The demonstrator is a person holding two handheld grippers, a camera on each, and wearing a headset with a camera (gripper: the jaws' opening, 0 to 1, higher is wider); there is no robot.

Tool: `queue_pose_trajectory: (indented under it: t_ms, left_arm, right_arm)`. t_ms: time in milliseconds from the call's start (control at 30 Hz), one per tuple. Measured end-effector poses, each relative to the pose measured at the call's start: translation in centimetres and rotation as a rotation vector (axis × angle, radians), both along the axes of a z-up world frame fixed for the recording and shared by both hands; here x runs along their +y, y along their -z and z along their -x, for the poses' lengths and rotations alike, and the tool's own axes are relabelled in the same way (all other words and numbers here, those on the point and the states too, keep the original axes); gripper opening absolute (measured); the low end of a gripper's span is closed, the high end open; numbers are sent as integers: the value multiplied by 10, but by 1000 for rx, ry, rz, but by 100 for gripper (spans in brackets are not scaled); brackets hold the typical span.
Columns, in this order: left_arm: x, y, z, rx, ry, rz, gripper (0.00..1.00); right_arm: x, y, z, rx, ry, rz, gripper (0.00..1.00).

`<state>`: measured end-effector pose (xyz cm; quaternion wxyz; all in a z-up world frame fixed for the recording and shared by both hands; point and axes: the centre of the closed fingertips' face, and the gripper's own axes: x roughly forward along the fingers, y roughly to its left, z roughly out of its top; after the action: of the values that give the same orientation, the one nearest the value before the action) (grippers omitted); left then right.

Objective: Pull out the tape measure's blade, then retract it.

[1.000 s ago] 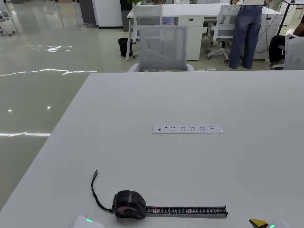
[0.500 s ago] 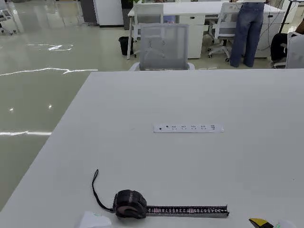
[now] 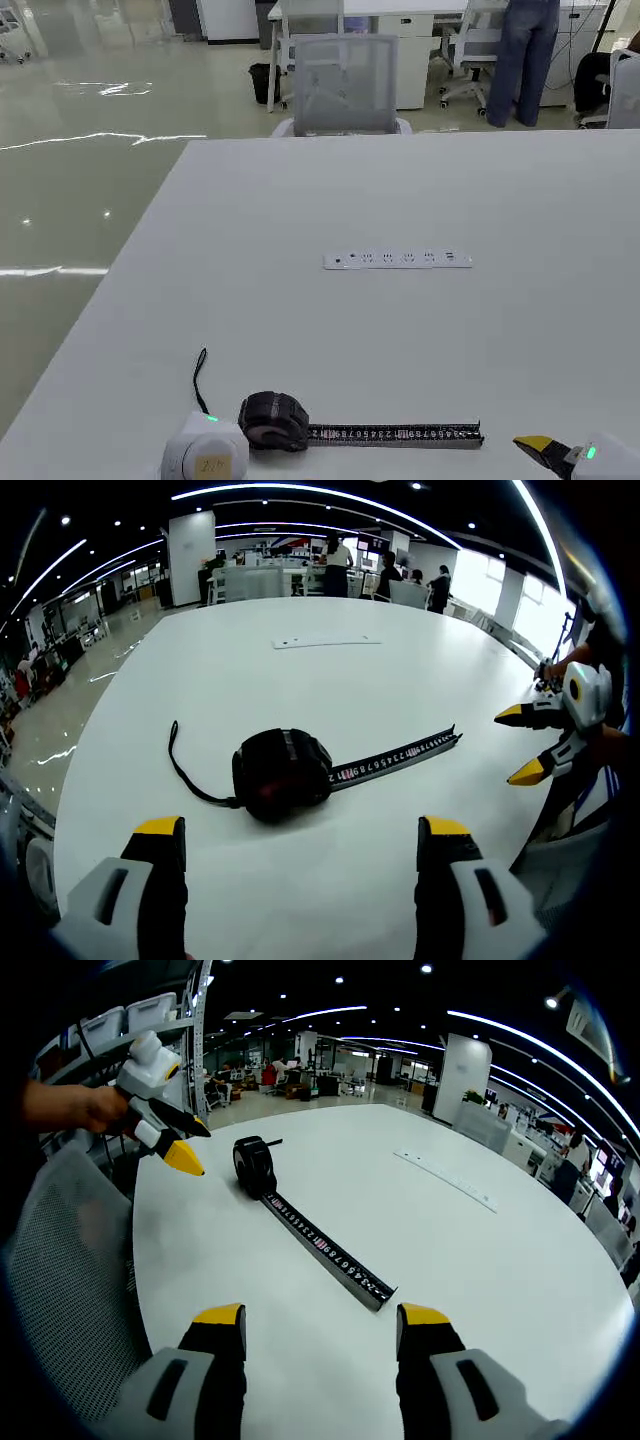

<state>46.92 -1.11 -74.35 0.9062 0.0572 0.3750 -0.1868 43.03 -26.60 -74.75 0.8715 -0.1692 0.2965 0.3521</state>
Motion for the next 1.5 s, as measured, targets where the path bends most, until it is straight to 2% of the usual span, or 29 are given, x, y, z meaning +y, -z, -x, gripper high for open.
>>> queue_pose_trajectory:
  t_ms: [133,367,667,867,1200,1500]
  left_arm:
    - [2,-1,-7,-8,-12,-4,94]
    - [0,2,-17,2,-33,-1,91]
    - [-1,5,-28,-5,-75,1,89]
    - [-1,6,-34,-18,-114,3,87]
    - [2,9,-41,-30,-168,9,82]
    - [3,12,-46,-48,-204,-3,80]
  right_arm:
    - [-4,2,-5,-5,-39,13,59]
    - [-8,5,-14,-5,-119,36,54]
    - [-5,7,-26,5,-222,30,50]
    - [-8,14,-33,14,-274,60,47]
    - [-8,23,-43,28,-353,62,44]
    - [-7,28,-55,42,-414,68,39]
